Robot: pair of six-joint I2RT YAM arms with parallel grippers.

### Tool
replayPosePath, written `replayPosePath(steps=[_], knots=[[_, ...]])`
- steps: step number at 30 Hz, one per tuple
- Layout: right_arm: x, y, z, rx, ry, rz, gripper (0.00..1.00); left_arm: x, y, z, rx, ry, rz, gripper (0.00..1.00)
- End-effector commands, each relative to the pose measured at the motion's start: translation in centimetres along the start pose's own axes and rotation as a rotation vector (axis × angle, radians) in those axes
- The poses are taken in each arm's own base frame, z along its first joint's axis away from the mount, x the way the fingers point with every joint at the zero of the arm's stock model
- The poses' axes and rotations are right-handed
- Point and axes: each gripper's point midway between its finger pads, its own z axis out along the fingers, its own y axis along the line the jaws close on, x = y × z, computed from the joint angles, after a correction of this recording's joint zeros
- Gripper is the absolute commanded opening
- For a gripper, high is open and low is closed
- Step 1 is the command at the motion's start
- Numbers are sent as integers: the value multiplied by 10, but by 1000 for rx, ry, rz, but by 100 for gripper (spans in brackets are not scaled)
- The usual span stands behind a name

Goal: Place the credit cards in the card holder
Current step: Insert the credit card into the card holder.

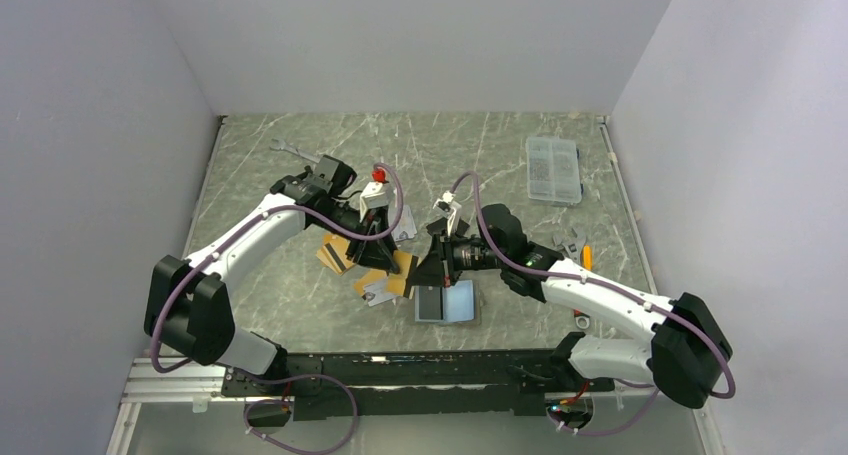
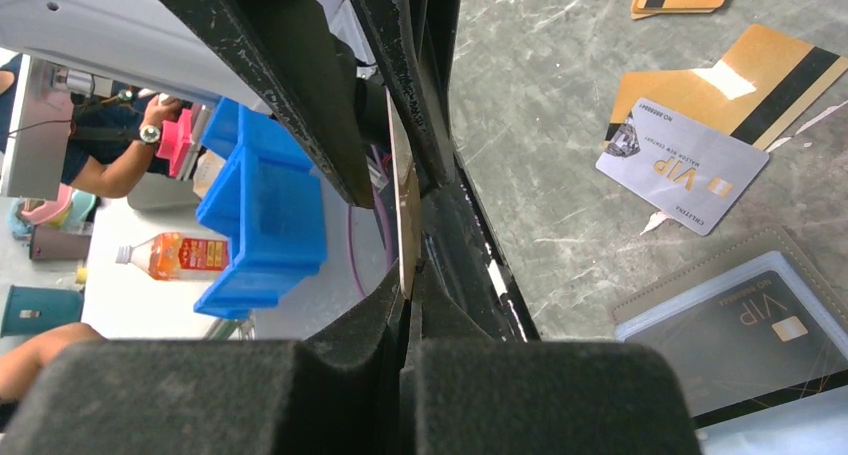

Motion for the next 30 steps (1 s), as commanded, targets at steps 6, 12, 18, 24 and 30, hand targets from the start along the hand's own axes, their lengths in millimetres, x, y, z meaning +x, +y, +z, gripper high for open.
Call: replayPosePath(steps=[6, 12, 18, 24, 30], knots=[[-34, 24, -4, -47, -108, -103, 0, -23, -20, 1, 124, -72, 17, 0], [-44, 32, -7, -81, -185, -96, 10, -35, -24, -11, 144, -150, -12, 0], [-47, 36, -1, -136, -209, -72, 17, -47, -31, -17, 154, -200, 5, 0], [-53, 45, 0, -192, -232, -67, 8, -48, -35, -20, 151, -213, 14, 0], [-48, 41, -5, -157, -209, -50, 0, -45, -34, -23, 123, -194, 28, 17]])
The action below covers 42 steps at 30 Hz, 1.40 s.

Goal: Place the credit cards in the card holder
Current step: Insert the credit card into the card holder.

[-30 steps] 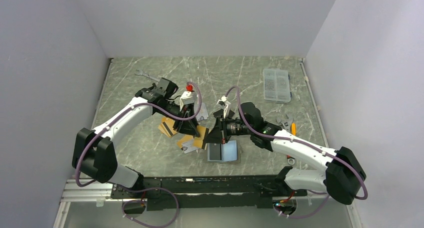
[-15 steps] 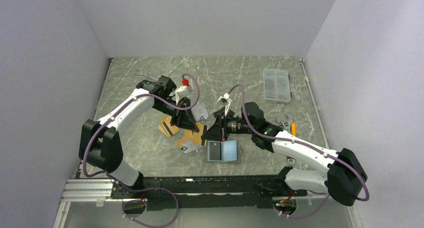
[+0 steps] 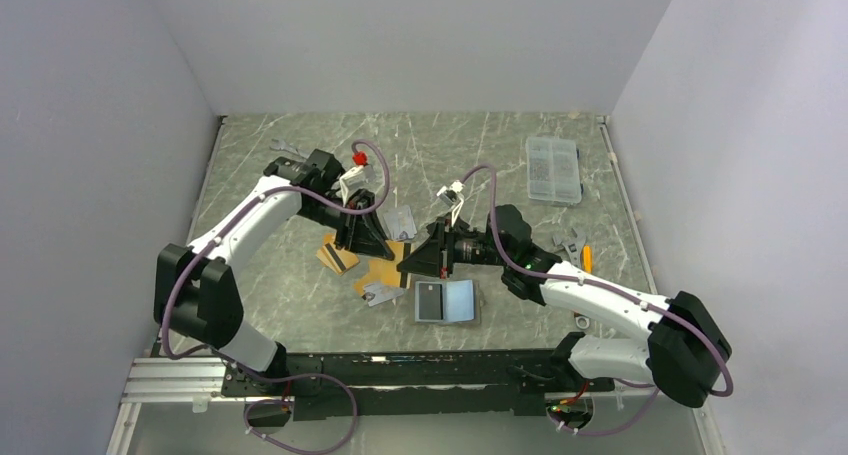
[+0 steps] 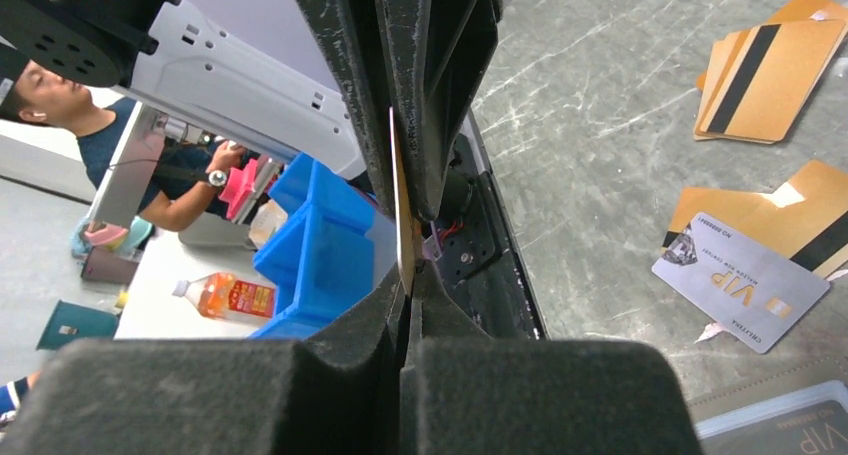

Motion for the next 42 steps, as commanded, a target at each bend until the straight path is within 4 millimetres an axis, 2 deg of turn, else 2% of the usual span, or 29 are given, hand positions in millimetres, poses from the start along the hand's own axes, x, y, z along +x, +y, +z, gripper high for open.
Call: replayPosePath(steps=[1, 4, 8, 9, 11, 12, 13, 14, 18, 22, 25, 28, 32, 34, 42], knots=[[-13, 2, -6, 27, -42, -16, 0, -12, -15, 1, 18, -31, 88, 21], [-4, -31, -26, 189, -24, 41, 0, 3, 0, 1, -52, 36, 58, 31], [3, -76, -65, 391, -50, 144, 0, 34, 36, 5, -249, 180, 133, 38], [10, -86, -76, 447, -43, 179, 0, 40, 44, 5, -294, 208, 147, 41], [17, -99, -92, 538, -40, 212, 0, 54, 56, 4, -349, 263, 171, 65], [21, -104, -97, 569, -36, 226, 0, 60, 62, 3, -380, 299, 180, 86], [25, -110, -103, 609, -31, 246, 0, 65, 63, 5, -378, 326, 193, 98], [30, -117, -109, 651, -26, 269, 0, 71, 67, 6, -393, 355, 202, 99], [51, -141, -130, 794, -4, 361, 0, 89, 75, 18, -425, 461, 259, 99], [61, -152, -146, 878, -16, 405, 0, 119, 84, 37, -406, 588, 309, 99], [66, -154, -156, 911, -30, 423, 0, 145, 96, 44, -392, 671, 324, 90], [71, -155, -164, 937, -40, 441, 0, 159, 105, 48, -388, 722, 346, 77], [78, -155, -175, 960, -48, 460, 0, 163, 110, 54, -394, 750, 359, 39], [81, -155, -179, 968, -48, 470, 0, 166, 109, 59, -382, 773, 365, 27], [93, -155, -182, 953, -45, 492, 0, 189, 112, 65, -391, 892, 449, 30]])
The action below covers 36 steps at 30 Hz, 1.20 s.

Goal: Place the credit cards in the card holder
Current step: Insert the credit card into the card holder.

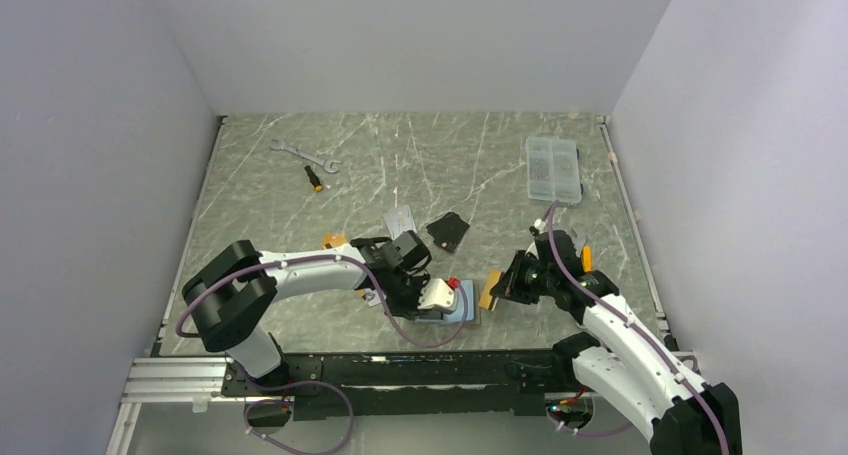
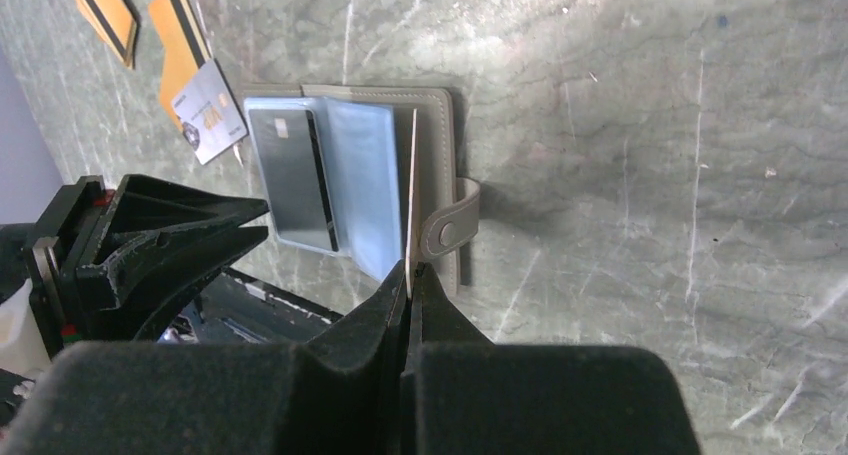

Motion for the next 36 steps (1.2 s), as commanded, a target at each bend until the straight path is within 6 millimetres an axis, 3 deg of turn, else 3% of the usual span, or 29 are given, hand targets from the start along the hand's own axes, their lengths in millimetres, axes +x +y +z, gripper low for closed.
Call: replayPosePath(steps=[1, 13, 22, 36], knots=[[9, -4, 0, -8, 20, 13, 0, 2, 10, 8, -58, 53, 76, 29], [3, 19, -2, -127, 5, -15, 0, 1, 16, 1, -98, 88, 91, 26], [4, 22, -10, -132, 1, -35, 0, 1, 15, -1, -95, 89, 87, 23], [18, 19, 4, -155, 53, -27, 0, -2, 16, -3, -97, 86, 83, 21]])
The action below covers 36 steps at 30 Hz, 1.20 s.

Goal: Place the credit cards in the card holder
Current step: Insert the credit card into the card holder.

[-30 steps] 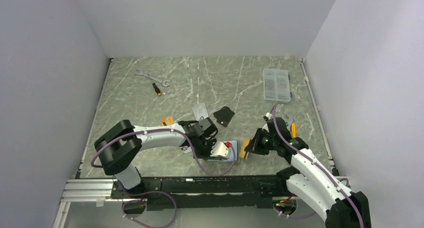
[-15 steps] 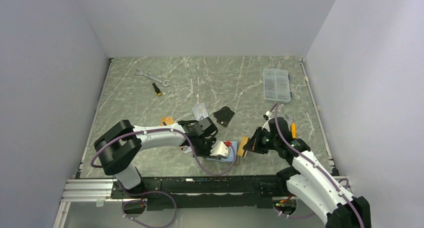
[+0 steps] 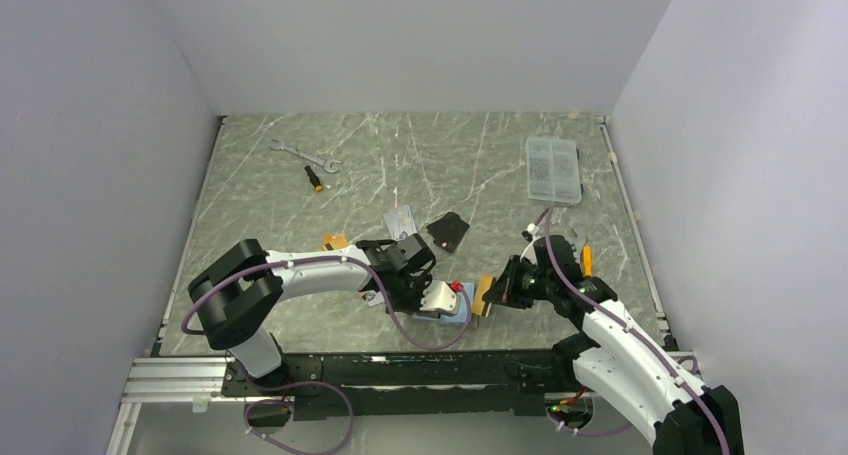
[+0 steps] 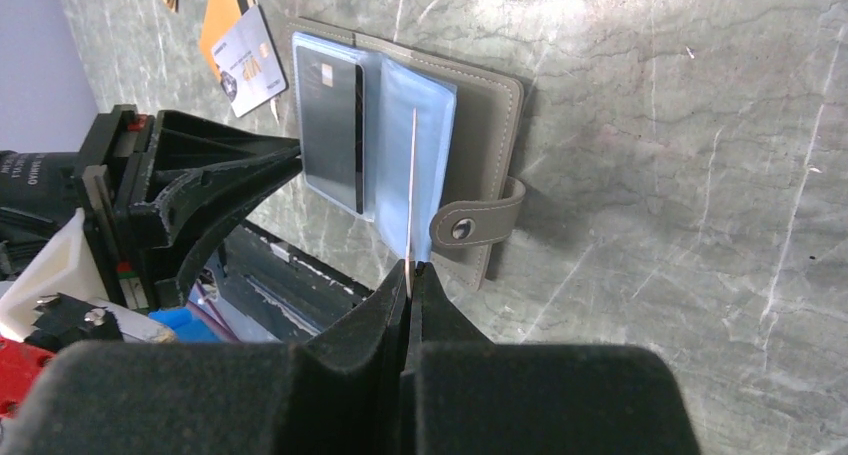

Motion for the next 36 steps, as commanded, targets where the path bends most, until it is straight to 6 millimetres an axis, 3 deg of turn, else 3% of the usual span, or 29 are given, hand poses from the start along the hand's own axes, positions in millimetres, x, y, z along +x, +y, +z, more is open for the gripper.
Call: replayPosePath(steps=[1, 15, 36], knots=[[1, 5, 5, -32, -1, -6, 0, -10, 6, -10, -25, -13, 27, 21], [1, -8, 3, 56, 8, -47, 0, -10, 5, -10, -21, -14, 29, 19], [-4, 4, -4, 32, -12, -65, 0, -11, 5, -11, -16, -15, 30, 16]])
